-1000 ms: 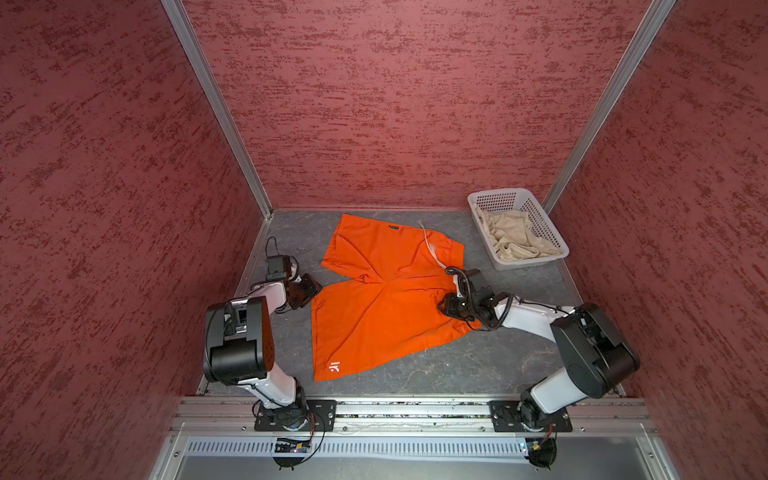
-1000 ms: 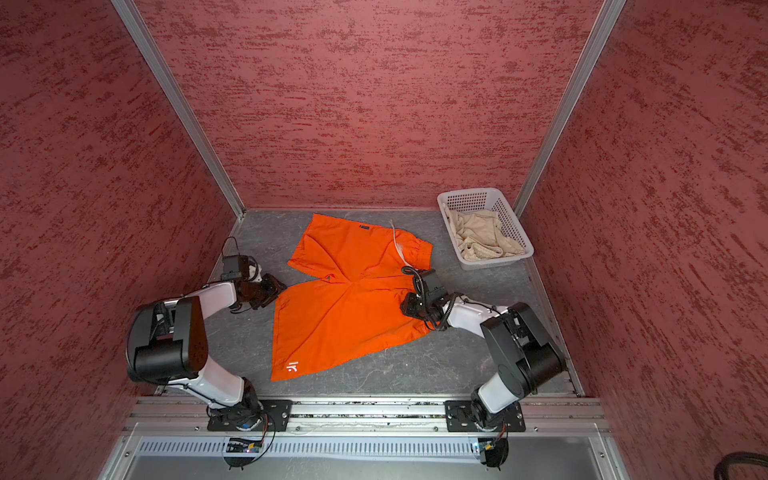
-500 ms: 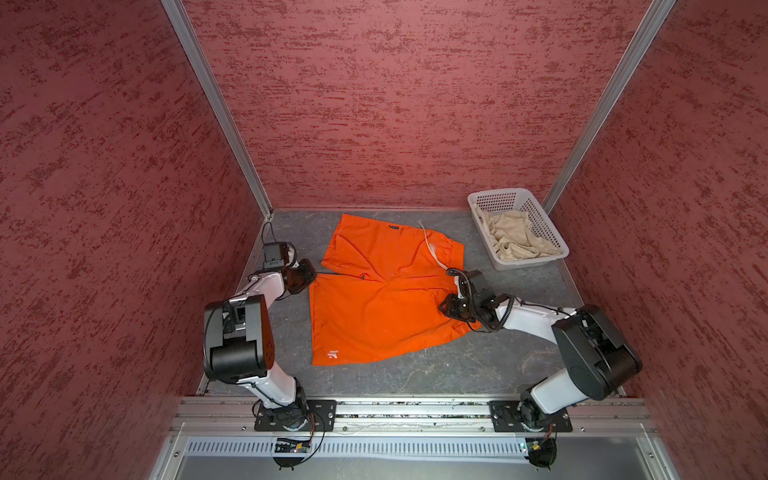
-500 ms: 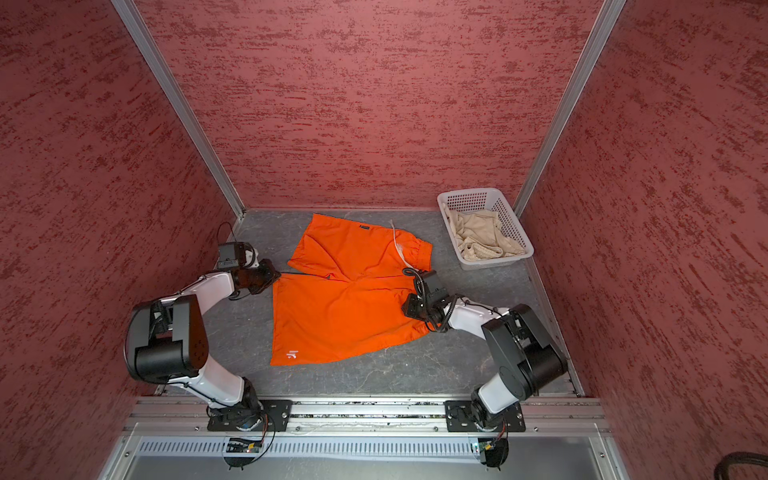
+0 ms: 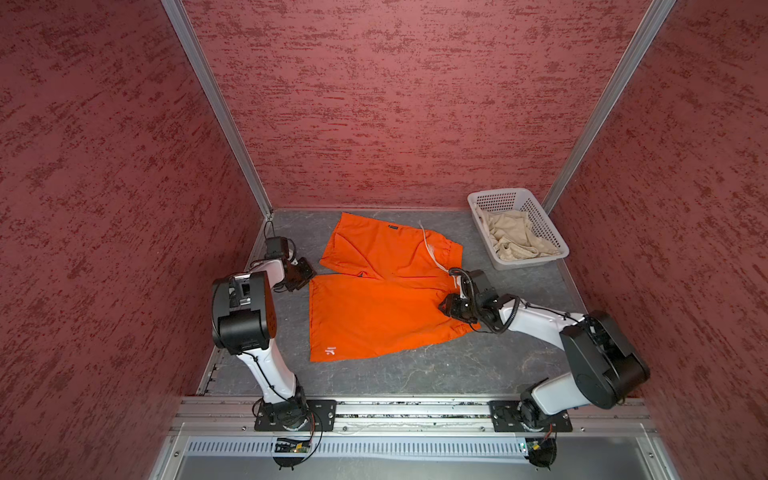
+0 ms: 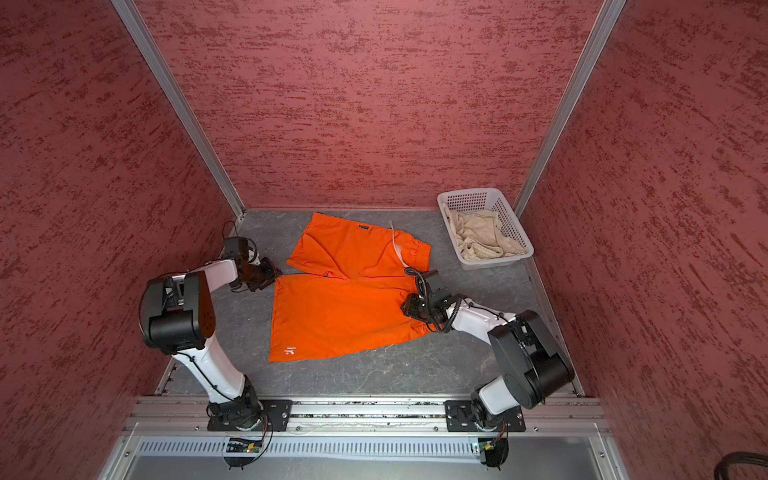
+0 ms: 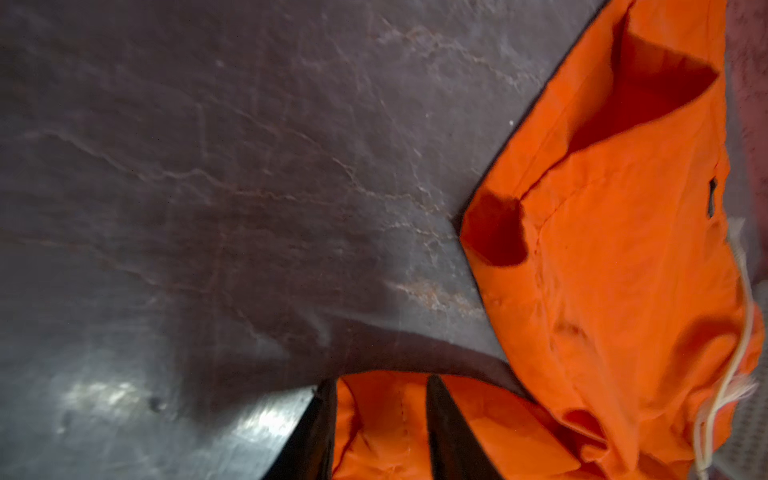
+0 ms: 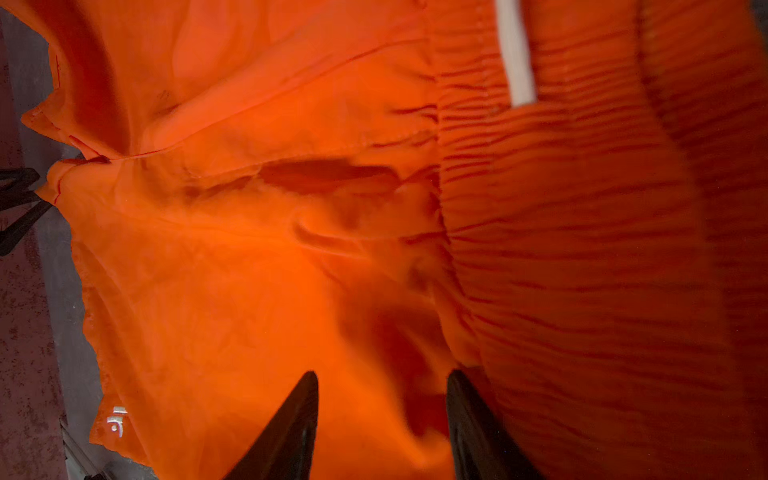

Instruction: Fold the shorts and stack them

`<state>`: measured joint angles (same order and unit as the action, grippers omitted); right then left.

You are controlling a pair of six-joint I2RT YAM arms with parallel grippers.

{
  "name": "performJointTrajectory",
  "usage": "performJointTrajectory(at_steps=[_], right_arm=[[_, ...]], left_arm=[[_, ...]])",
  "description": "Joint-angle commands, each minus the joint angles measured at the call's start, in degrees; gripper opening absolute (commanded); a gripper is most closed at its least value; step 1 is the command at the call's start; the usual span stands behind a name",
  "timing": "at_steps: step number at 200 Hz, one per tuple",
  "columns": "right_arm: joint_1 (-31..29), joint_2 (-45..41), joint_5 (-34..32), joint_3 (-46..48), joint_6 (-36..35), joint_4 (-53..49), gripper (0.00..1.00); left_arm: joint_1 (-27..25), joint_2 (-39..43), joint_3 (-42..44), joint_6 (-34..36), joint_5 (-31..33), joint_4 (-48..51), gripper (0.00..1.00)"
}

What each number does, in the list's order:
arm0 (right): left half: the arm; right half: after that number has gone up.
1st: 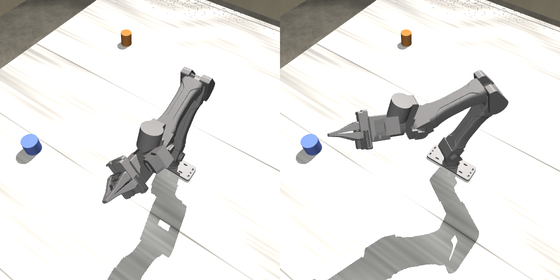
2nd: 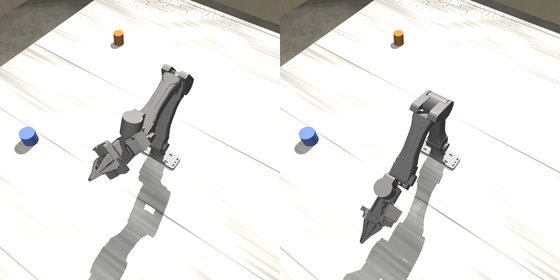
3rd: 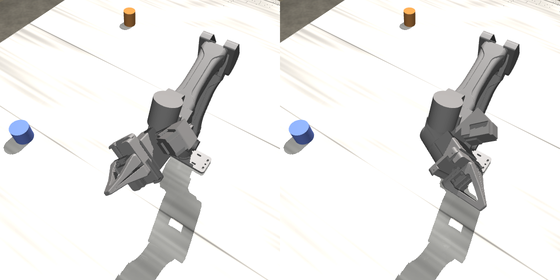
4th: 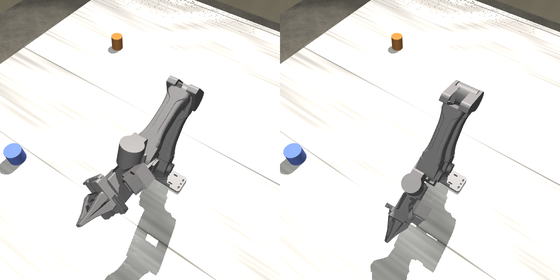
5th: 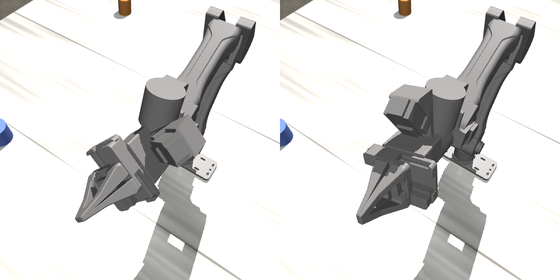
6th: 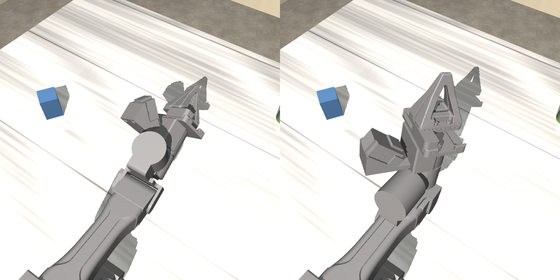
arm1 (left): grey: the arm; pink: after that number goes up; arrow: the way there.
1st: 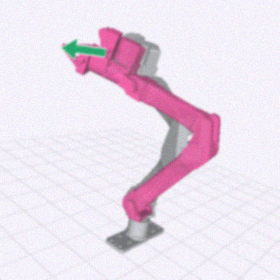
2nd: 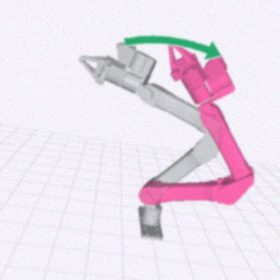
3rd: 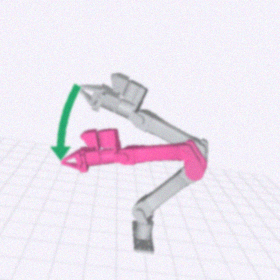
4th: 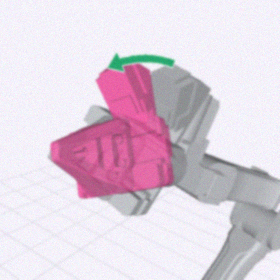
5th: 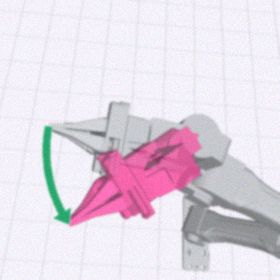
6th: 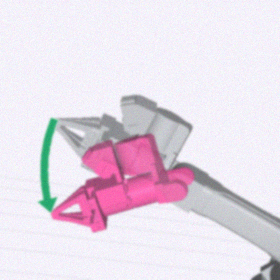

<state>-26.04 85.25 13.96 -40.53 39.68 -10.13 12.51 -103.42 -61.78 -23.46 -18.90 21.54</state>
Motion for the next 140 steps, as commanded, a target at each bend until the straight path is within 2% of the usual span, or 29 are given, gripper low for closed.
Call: performJointTrajectory(at_steps=[1, 31, 54, 74, 96, 115, 140], right_arm=[[0.11, -3.84, -2.05, -6.86, -1.49, -6.48, 0.52], [0.12, -2.29, -1.12, -12.08, -3.48, -5.76, 0.51], [0.11, 2.77, -0.3, -13.37, -3.47, -3.41, 0.49], [0.11, 5.23, 0.02, -12.1, -2.28, -0.39, 0.48], [0.11, 7.05, -1.12, -9.26, -1.12, 1.26, 0.47], [0.11, 7.56, -2.6, -6.08, 0.16, 1.52, 0.47], [0.11, 5.97, -3.75, -0.64, 2.37, 1.54, 0.46]], left_arm=[[-0.32, 7.8, -0.39, 1.85, 3.86, 3.71, 0.44], [-2.18, 15.73, 1.07, 1.98, 3.68, 5.24, 0.37], [-7.06, 17.18, 2.5, -0.26, 2.37, 5.06, 0.29], [-12.3, 15.81, 4.75, -2.57, 2.79, 3.3, 0.23], [-15.21, 12.67, 7.88, -6.05, 2.25, 0.07, 0.16], [-16.45, 9.54, 8.93, -6.89, 4.23, 0.49, 0.1], [-16.31, 6.98, 10.53, -7.05, 5.78, 0.7, 0.08]])
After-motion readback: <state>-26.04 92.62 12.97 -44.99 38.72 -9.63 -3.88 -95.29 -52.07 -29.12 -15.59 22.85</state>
